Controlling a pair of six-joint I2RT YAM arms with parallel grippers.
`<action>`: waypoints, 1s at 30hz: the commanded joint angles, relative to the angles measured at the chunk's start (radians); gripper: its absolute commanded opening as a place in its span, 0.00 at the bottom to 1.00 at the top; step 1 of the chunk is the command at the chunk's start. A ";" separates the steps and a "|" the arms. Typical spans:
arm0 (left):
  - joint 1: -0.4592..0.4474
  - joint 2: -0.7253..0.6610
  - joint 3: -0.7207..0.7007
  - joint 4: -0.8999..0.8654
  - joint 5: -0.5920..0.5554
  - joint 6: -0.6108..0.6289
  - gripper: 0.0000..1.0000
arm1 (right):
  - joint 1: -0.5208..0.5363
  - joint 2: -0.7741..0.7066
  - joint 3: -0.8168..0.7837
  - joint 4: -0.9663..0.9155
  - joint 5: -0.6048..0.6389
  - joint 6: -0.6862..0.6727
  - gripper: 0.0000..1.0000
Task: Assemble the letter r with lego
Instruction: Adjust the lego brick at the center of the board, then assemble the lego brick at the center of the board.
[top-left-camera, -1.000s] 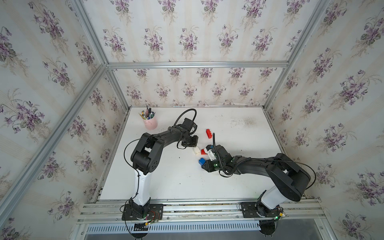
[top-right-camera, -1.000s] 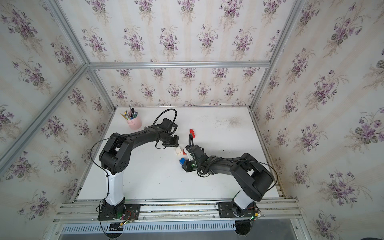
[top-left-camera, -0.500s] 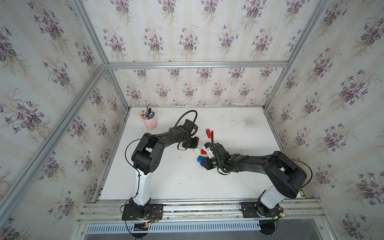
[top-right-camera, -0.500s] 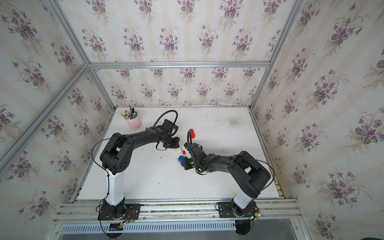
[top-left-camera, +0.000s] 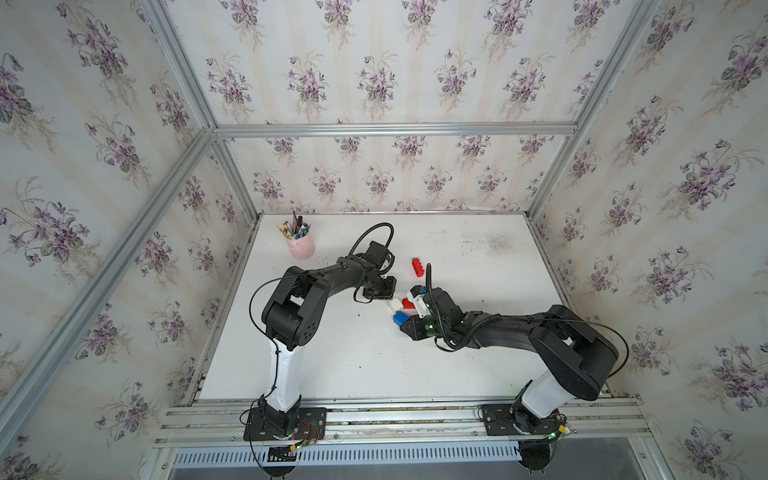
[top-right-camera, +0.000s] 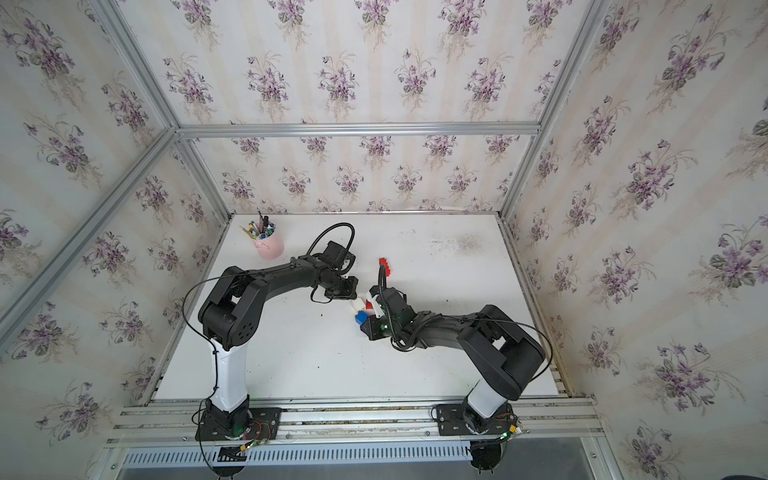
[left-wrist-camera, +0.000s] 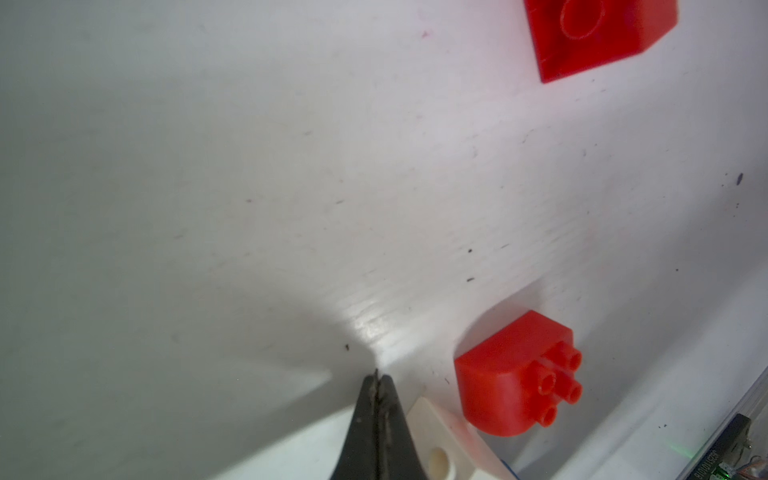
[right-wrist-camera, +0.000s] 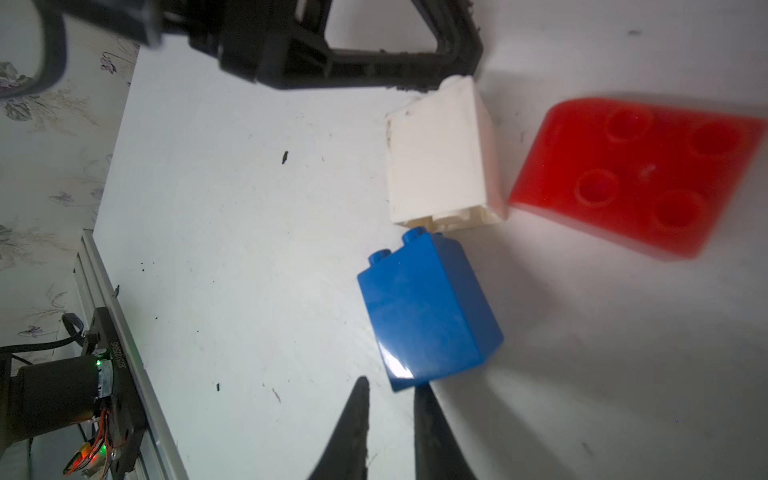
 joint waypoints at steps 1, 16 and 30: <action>0.001 -0.005 0.009 -0.009 -0.014 0.011 0.02 | 0.001 -0.023 -0.011 0.025 0.035 0.024 0.21; 0.001 -0.071 -0.052 0.009 -0.088 0.002 0.02 | 0.002 -0.128 0.055 -0.223 0.198 -0.185 0.60; 0.001 -0.068 -0.050 0.010 -0.081 -0.008 0.03 | 0.012 0.034 0.196 -0.311 0.210 -0.421 0.60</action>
